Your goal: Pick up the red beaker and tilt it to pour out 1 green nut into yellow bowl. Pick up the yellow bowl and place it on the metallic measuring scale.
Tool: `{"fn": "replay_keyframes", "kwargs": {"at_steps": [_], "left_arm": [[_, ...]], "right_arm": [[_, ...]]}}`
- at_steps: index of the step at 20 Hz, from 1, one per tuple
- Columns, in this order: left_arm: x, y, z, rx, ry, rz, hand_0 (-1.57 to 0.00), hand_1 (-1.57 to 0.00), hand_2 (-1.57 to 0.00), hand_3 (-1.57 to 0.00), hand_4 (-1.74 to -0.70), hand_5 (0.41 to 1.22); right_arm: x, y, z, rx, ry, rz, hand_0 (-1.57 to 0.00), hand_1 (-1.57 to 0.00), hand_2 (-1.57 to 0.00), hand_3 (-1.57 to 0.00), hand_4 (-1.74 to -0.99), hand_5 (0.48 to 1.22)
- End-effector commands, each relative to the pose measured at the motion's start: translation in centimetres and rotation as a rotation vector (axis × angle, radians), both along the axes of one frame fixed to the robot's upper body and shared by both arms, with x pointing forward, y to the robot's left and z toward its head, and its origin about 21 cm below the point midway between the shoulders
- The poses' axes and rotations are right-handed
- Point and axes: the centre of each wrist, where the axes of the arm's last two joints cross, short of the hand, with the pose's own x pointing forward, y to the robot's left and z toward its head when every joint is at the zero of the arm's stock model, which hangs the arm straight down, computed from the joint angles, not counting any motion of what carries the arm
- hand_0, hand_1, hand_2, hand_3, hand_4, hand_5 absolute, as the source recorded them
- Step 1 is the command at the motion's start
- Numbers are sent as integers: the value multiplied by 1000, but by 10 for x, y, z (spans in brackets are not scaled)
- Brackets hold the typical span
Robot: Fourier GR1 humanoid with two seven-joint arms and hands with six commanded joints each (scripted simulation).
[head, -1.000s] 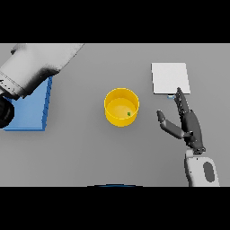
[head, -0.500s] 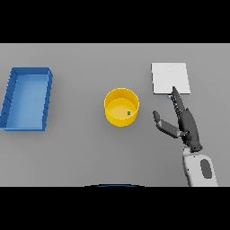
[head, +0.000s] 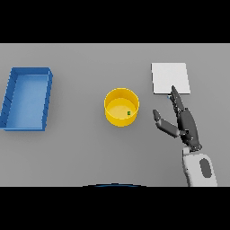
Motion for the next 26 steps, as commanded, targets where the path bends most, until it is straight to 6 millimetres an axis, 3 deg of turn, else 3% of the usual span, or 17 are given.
{"fn": "replay_keyframes", "kwargs": {"at_steps": [1, 6, 7, 12, 14, 17, 20, 21, 22, 24, 26], "left_arm": [[-4, 7, -13, -41, 0, 20, -1571, -1570, -1570, -1418, -1739, 1221], [-25, 27, -56, -146, 6, 128, -1571, -1571, -1571, -1521, -1740, 1221], [-29, 24, -65, -149, 6, 127, -1571, -1571, -1571, -1478, -1740, 1221], [-56, 24, -78, -173, -33, 147, -1571, -1571, -1571, -1340, -1738, 1221], [-65, 19, -81, -187, -39, 161, -1571, -1571, -1571, -1319, -1737, 1146], [-79, 12, -97, -218, -16, 132, -1571, -1571, -1571, -1442, -1588, 962], [-92, 14, -97, -226, 20, 89, -1571, -1571, -1571, -935, -1253, 810], [-97, 12, -98, -259, 36, 54, -1571, -1520, -1410, -852, -1135, 779], [-99, 7, -96, -300, 48, 23, -1437, -1291, -1163, -715, -1046, 757], [-103, 9, -87, -330, 66, -25, -982, -830, -747, -464, -922, 716], [-105, 12, -82, -315, 93, -48, -628, -531, -478, -297, -851, 688]], "right_arm": [[-2, -3, 0, -7, -3, 4, 1, 1, 1, 1, -1307, 677], [-6, -5, -1, -20, -5, 11, 1, 1, 1, 1, -1304, 707], [-5, -4, -3, -28, -11, 13, 1, 1, 1, 1, -1307, 714], [-6, -4, 1, -39, -20, 16, 1, 1, 1, 1, -1327, 724], [-6, -2, -1, -33, 1, 13, 1, 1, 1, 1, -1335, 725], [-5, -4, -3, -43, -10, 15, 1, 1, 1, 1, -1326, 728], [-2, -5, 0, -37, -17, 13, 1, 1, 1, 1, -1327, 730], [-2, -3, -2, -39, -3, 9, 1, 1, 1, 1, -1325, 731], [-2, -2, -3, -47, -1, 7, 1, 1, 1, 1, -1320, 731], [-3, -5, -4, -40, -10, 6, 1, 1, 1, 1, -1321, 727], [-2, -5, -1, -45, -9, 12, 1, 1, 1, 1, -1321, 725]]}}
